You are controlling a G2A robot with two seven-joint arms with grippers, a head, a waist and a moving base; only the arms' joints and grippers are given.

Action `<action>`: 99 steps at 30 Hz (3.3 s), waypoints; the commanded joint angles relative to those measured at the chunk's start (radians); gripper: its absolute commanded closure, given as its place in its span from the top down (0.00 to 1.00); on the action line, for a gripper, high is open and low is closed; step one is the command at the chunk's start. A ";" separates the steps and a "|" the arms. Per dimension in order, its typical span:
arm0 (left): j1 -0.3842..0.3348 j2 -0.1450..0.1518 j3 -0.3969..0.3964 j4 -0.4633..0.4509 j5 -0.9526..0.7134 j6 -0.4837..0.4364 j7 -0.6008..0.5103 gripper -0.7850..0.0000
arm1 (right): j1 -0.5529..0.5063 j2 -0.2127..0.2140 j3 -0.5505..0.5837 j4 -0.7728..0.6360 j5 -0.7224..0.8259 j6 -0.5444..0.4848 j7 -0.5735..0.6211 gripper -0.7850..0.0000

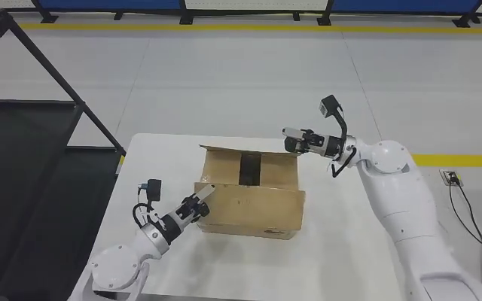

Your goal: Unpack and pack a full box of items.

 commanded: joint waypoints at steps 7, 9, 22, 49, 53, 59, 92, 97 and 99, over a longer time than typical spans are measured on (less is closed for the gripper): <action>-0.027 -0.003 0.018 0.032 -0.007 0.021 0.019 1.00 | -0.052 0.010 -0.018 -0.108 0.012 0.177 0.045 1.00; -0.031 -0.004 0.020 0.034 -0.013 0.027 0.019 1.00 | -0.053 0.014 -0.023 -0.114 0.018 0.222 0.081 1.00; -0.055 -0.006 0.037 0.052 -0.009 0.036 0.029 1.00 | -0.095 0.015 -0.039 -0.080 0.137 0.385 0.069 1.00; -0.021 -0.010 -0.117 0.052 -0.123 0.009 0.173 1.00 | -0.170 0.029 -0.103 -0.152 0.088 0.394 0.046 1.00; 0.012 -0.005 -0.168 0.070 -0.131 0.032 0.166 1.00 | -0.172 0.030 -0.105 -0.153 0.082 0.393 0.048 1.00; 0.012 -0.005 -0.168 0.070 -0.131 0.032 0.166 1.00 | -0.172 0.030 -0.105 -0.153 0.082 0.393 0.048 1.00; -0.251 -0.071 0.039 0.631 -0.420 0.010 0.305 1.00 | -0.221 0.050 -0.090 -0.226 0.099 0.401 -0.002 1.00; -0.307 -0.085 0.075 0.708 -0.450 0.002 0.299 1.00 | -0.227 0.053 -0.093 -0.238 0.097 0.403 -0.006 1.00; -0.328 -0.089 0.084 0.738 -0.451 -0.003 0.301 1.00 | -0.228 0.055 -0.094 -0.240 0.097 0.406 -0.005 1.00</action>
